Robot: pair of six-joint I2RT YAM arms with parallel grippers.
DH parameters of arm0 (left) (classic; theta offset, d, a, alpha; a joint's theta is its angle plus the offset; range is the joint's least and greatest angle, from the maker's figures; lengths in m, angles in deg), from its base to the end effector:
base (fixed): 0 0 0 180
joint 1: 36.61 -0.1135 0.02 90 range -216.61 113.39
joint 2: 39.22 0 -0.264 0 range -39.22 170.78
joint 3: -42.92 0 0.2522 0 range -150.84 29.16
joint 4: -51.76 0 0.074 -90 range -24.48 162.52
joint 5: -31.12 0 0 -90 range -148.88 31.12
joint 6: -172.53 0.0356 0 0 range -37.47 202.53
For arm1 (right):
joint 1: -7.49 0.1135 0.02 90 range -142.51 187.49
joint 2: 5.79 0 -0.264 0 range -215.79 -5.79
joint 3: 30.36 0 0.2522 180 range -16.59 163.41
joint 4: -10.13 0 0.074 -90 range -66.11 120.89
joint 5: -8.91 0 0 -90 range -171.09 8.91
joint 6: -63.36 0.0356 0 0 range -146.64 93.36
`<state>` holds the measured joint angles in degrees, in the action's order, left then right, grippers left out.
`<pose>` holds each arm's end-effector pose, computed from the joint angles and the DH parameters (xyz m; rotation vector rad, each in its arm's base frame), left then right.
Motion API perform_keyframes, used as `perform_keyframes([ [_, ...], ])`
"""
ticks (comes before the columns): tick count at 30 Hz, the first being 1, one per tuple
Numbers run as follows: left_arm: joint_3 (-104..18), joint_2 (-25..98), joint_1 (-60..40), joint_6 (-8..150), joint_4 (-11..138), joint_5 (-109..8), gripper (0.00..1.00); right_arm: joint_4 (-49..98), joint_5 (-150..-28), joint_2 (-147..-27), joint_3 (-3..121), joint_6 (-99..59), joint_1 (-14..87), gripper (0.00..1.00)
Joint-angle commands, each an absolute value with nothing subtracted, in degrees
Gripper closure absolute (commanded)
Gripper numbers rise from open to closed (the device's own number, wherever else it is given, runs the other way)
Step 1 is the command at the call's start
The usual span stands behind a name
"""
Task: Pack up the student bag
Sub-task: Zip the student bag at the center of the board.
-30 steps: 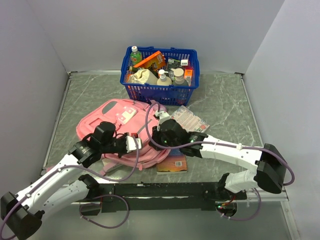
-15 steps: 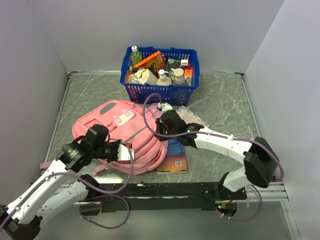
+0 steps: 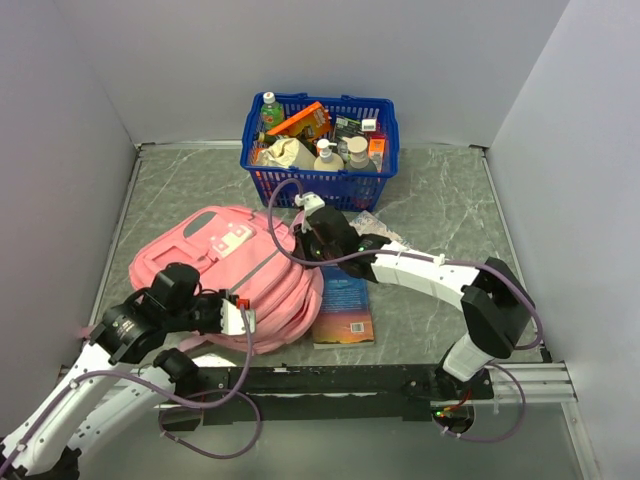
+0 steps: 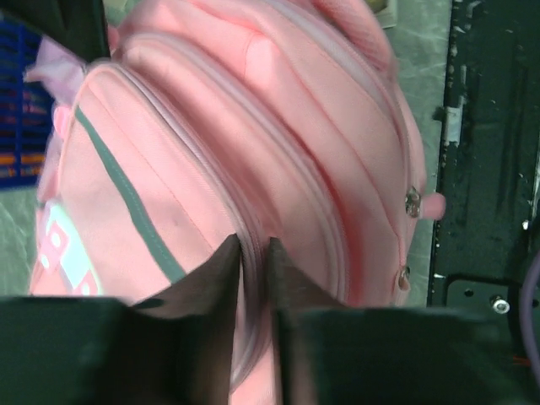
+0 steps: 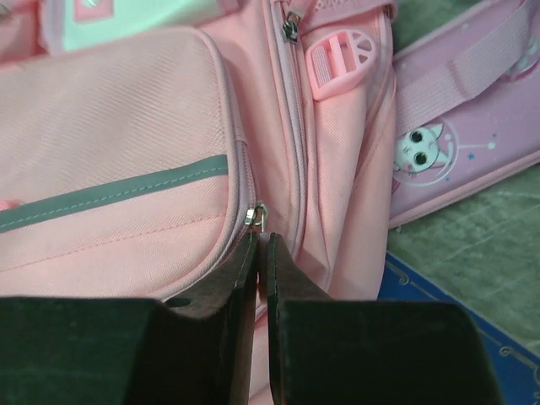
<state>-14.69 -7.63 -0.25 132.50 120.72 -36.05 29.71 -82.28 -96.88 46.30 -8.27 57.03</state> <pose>0.0723 -0.0704 0.2897 1.6932 1.5145 -0.3369 0.2331 0.2745 0.2533 -0.6165 2.1641 0.6875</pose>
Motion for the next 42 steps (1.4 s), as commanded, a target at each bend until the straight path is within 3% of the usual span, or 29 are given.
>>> perform_keyframes([
  [1,-12.9,-8.4,-0.1,124.4,117.6,-44.0,0.7,24.3,-75.2,-95.0,46.0,-10.8,53.4,1.0],
  [3,-14.3,-6.0,-0.1,119.8,113.8,-45.0,0.58,24.2,-75.7,-94.0,44.3,-10.0,53.3,1.0],
  [5,-17.4,-1.6,-0.1,117.2,110.1,-44.2,0.19,24.2,-76.4,-93.8,43.0,-9.3,53.5,1.0],
  [9,-24.4,8.4,0.0,104.7,103.7,-38.7,0.1,22.2,-77.5,-93.7,41.3,-8.5,54.3,1.0],
  [10,-26.2,10.9,0.1,102.6,102.7,-34.9,0.01,22.2,-77.4,-93.6,41.2,-8.3,54.9,1.0],
  [14,-31.4,23.0,3.5,98.5,98.1,-35.2,0.04,21.7,-77.3,-92.4,39.1,-7.1,55.7,1.0],
  [19,-27.4,27.1,9.4,96.4,93.4,-41.7,0.03,20.6,-77.7,-90.3,37.7,-6.3,55.7,1.0],
  [23,-22.3,26.8,11.5,92.1,88.4,-52.0,0.03,20.5,-78.5,-89.7,38.4,-6.8,55.7,1.0],
  [35,-14.5,27.8,12.4,93.7,80.6,-67.7,0.03,17.8,-85.5,-86.9,37.3,-4.7,54.7,1.0],
  [39,-14.1,28.2,12.3,95.4,78.6,-68.6,0.19,17.5,-87.1,-85.4,35.9,-4.1,54.5,1.0],
  [42,-15.0,28.7,12.3,96.4,79.5,-67.8,0.63,18.0,-87.7,-85.5,35.8,-4.6,54.2,1.0],
])
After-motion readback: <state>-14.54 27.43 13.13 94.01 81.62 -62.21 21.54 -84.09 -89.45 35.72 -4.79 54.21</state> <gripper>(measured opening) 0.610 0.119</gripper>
